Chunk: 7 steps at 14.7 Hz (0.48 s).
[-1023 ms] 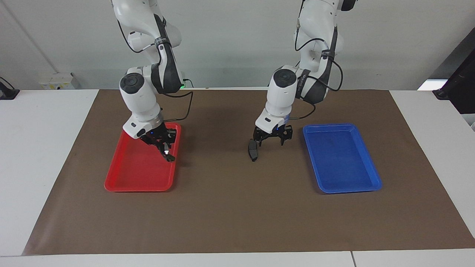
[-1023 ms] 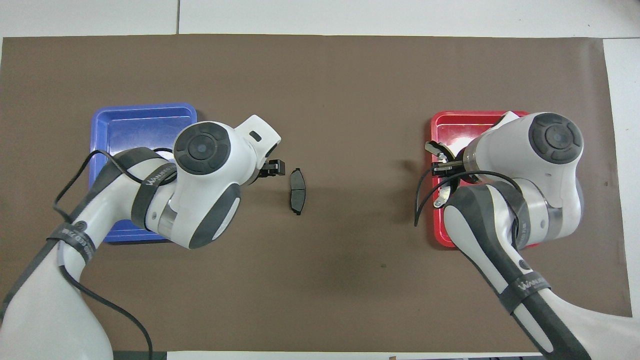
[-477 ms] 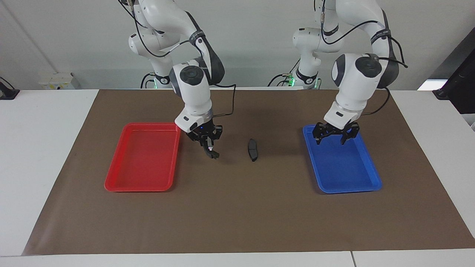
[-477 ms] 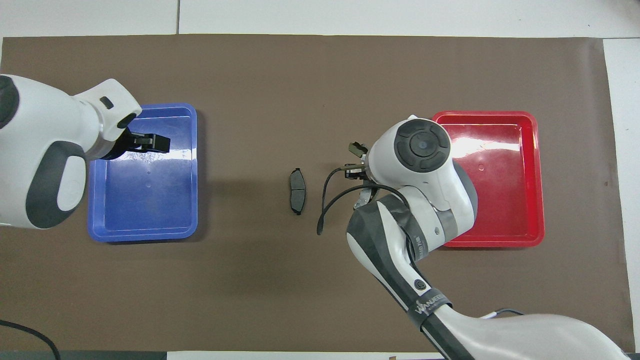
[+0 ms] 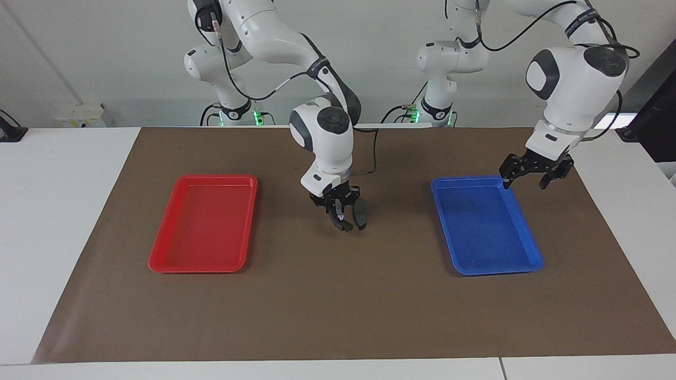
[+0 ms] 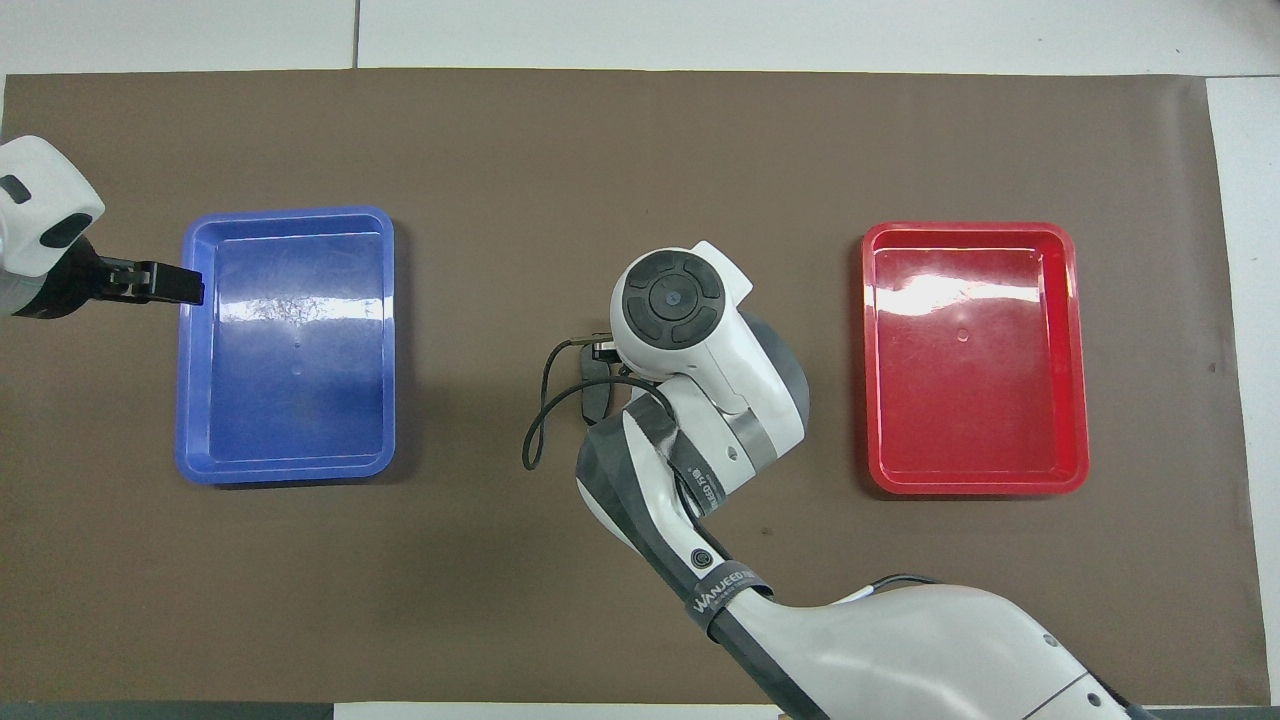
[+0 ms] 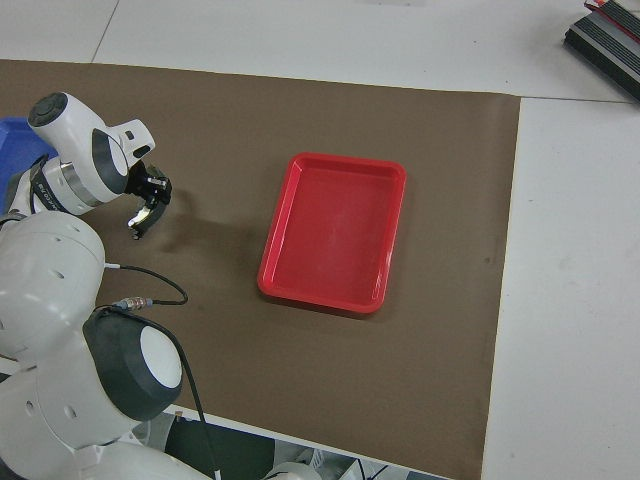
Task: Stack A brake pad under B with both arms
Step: 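Carry the curved shoe with the right gripper and lower it onto the pad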
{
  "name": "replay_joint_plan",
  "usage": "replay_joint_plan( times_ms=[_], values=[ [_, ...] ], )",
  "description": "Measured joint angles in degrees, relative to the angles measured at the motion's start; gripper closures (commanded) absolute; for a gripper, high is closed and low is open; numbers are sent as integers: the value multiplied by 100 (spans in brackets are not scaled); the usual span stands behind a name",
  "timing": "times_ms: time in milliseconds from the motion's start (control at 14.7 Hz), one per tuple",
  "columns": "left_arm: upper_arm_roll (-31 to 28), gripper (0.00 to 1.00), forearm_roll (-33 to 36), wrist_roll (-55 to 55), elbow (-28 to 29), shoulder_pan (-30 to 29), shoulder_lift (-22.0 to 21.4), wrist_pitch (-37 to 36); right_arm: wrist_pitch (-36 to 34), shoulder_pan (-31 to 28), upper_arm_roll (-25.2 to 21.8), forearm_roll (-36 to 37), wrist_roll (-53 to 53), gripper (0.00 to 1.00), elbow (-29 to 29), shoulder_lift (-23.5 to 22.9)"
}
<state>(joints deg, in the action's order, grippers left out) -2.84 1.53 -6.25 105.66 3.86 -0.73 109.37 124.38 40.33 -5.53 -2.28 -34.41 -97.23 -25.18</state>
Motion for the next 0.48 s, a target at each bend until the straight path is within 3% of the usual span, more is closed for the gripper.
replay_joint_plan(
  times_ms=[477],
  values=[
    [0, 2, 0, -448, -625, -456, -9, -869, 362, 245, 57, 0, -58, 100, 32, -254]
  ],
)
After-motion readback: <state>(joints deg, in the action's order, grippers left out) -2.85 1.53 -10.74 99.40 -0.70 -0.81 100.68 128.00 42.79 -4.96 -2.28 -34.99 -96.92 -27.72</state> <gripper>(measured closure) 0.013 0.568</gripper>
